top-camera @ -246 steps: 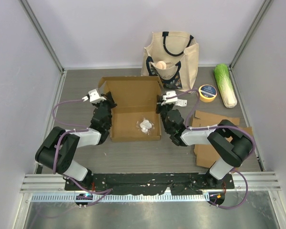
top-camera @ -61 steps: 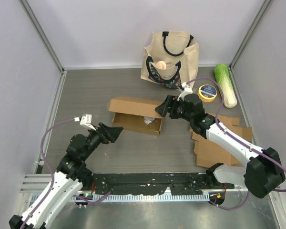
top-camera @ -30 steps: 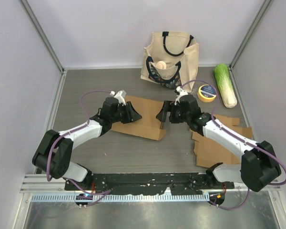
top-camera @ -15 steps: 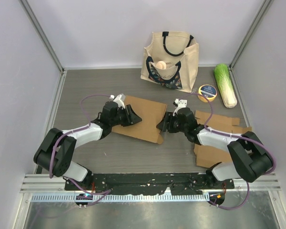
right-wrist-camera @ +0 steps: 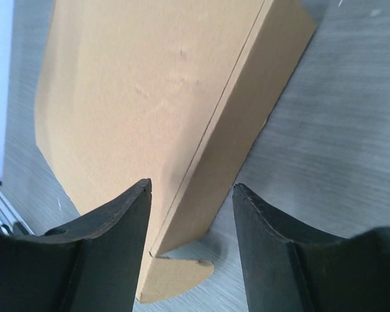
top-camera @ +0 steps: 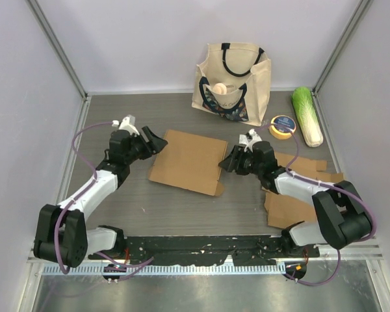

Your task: Fold the paper box

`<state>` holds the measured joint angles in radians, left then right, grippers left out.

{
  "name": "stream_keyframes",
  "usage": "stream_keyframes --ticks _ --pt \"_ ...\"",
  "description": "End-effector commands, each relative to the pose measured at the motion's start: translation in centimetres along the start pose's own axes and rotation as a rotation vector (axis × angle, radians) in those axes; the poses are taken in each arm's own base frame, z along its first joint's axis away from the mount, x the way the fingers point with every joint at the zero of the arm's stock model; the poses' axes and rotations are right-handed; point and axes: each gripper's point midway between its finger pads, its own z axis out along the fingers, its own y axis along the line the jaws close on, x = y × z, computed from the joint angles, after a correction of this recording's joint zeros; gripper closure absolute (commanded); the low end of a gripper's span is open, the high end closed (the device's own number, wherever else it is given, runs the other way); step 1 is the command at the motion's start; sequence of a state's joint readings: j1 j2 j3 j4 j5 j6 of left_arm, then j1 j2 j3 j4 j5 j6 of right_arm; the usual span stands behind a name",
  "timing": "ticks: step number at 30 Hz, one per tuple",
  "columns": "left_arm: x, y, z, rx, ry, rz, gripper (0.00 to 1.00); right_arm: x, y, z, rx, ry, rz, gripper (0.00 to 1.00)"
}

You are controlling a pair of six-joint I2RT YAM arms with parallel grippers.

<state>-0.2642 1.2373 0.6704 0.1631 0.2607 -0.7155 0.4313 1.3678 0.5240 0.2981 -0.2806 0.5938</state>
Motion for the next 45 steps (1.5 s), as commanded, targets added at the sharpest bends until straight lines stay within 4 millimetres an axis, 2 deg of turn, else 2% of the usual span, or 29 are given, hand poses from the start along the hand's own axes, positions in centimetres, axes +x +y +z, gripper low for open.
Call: stream_keyframes --ticks 1,2,4,5,8,11,17,20,22,24,25,27,28,30,31,32,33,34,36,39,40,41,43,44,45 --pt "-1.7 2.9 -0.9 -0.104 -0.092 -0.023 0.30 -4.6 2.4 0.6 -0.105 -0.083 0.010 0.44" --pt "-1.8 3.2 -0.9 -0.114 -0.101 -0.025 0.30 -4.1 1.6 1.3 -0.091 -0.057 0.017 0.49" --pt "-1.5 3.8 -0.6 -0.131 -0.092 -0.032 0.30 -4.1 1.4 2.0 -0.098 -0.044 0.034 0.55" --pt "-1.4 4.2 -0.6 -0.139 -0.088 -0.037 0.29 -4.0 1.0 2.4 -0.105 -0.039 0.043 0.61" --pt "-1.3 5.2 -0.6 -0.153 -0.072 -0.059 0.28 -3.3 0.0 2.7 -0.094 -0.036 0.067 0.67" --pt "-1.2 6.5 -0.5 -0.171 -0.045 -0.101 0.27 -2.9 -0.9 2.7 -0.085 -0.028 0.079 0.71" --pt "-0.6 7.6 -0.3 -0.171 0.009 -0.138 0.21 -2.4 -4.2 1.5 -0.021 -0.025 0.138 0.78" --pt "0.1 8.0 0.4 -0.162 0.040 -0.125 0.15 -1.7 -5.7 0.8 -0.014 -0.020 0.181 0.81" --pt "0.1 7.0 1.1 -0.088 0.053 -0.122 0.12 -1.0 -6.2 0.6 -0.016 -0.010 0.197 0.81" --pt "1.7 6.6 1.8 -0.020 0.108 -0.160 0.13 -0.9 -7.0 0.5 -0.005 -0.014 0.218 0.83" --pt "0.9 5.5 2.3 0.048 0.075 -0.162 0.14 -0.6 -7.2 0.3 -0.013 -0.007 0.233 0.84" --pt "2.2 5.7 2.9 0.079 0.109 -0.213 0.14 -0.9 -8.1 0.1 -0.005 -0.025 0.265 0.86" --pt "1.8 4.5 3.0 0.148 0.102 -0.222 0.15 -0.8 -8.1 0.1 -0.009 -0.024 0.274 0.86" --pt "2.7 3.6 2.9 0.217 0.110 -0.248 0.14 -1.0 -7.7 0.1 -0.040 -0.026 0.273 0.85" --pt "2.1 2.5 2.7 0.287 0.078 -0.231 0.14 -1.0 -7.5 0.1 -0.048 -0.027 0.272 0.86" --pt "3.0 2.0 2.3 0.308 0.091 -0.257 0.13 -1.2 -7.5 0.2 -0.049 -0.033 0.274 0.85" --pt "3.0 1.7 2.0 0.324 0.082 -0.258 0.05 -1.3 -7.4 0.1 -0.053 -0.034 0.268 0.86" --pt "2.3 1.5 1.7 0.321 0.039 -0.255 0.05 -1.5 -7.3 0.2 -0.058 -0.039 0.266 0.85" --pt "2.5 2.1 1.1 0.280 0.013 -0.284 0.08 -1.5 -7.2 0.2 -0.068 -0.040 0.270 0.86" --pt "0.7 1.5 -0.2 0.248 -0.059 -0.263 0.07 -1.6 -7.2 0.2 -0.068 -0.043 0.267 0.85" --pt "0.9 1.9 -0.4 0.214 -0.052 -0.270 0.06 -1.6 -7.1 0.2 -0.071 -0.044 0.265 0.85" --pt "-0.9 1.3 -1.2 0.200 -0.122 -0.251 0.05 -1.7 -7.1 0.1 -0.070 -0.045 0.264 0.86" --pt "-1.2 1.9 -1.7 0.131 -0.130 -0.264 0.03 -1.8 -7.1 0.1 -0.067 -0.049 0.262 0.86" --pt "-2.5 1.0 -2.6 0.145 -0.170 -0.248 0.03 -1.8 -7.1 0.2 -0.066 -0.049 0.260 0.85" --pt "-2.9 0.9 -2.9 0.138 -0.186 -0.244 0.00 -1.8 -7.1 0.1 -0.066 -0.051 0.260 0.86"
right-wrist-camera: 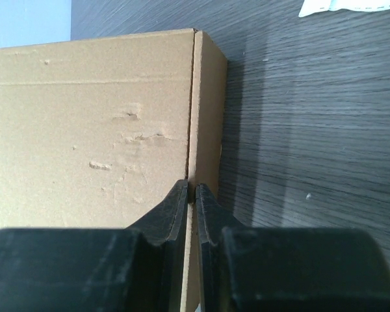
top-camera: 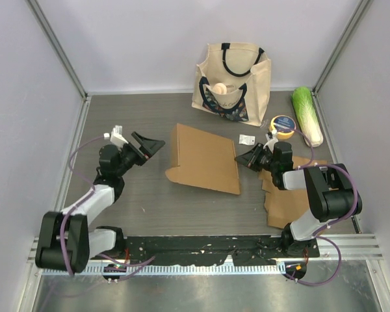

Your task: Fold the paper box

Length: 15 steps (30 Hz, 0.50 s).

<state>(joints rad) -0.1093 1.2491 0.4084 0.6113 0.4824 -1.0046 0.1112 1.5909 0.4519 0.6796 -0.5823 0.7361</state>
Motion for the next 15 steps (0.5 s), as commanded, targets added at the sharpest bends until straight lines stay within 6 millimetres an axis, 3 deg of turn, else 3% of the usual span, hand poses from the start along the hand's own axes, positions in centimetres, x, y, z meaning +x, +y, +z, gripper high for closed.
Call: stream_keyframes --ticks 1,5,6,11,15 --pt "-3.4 -2.5 -1.1 -0.014 -0.127 0.045 0.00 1.5 -1.4 -0.1 0.045 0.041 0.015 0.86" --pt "-3.5 -4.5 -0.6 0.030 -0.057 0.084 0.00 1.4 -1.3 -0.1 0.041 0.039 0.012 0.86" --pt "-2.2 -3.4 0.0 -0.003 0.027 0.057 0.00 1.4 -1.3 -0.1 0.041 0.039 0.012 0.86" --pt "-0.2 -2.7 1.7 -0.014 0.148 0.098 0.00 1.4 -1.2 -0.1 0.042 0.037 0.010 0.86" --pt "1.7 -5.2 2.8 0.130 0.197 0.144 0.00 1.3 -1.3 -0.2 0.048 0.033 0.003 0.87"
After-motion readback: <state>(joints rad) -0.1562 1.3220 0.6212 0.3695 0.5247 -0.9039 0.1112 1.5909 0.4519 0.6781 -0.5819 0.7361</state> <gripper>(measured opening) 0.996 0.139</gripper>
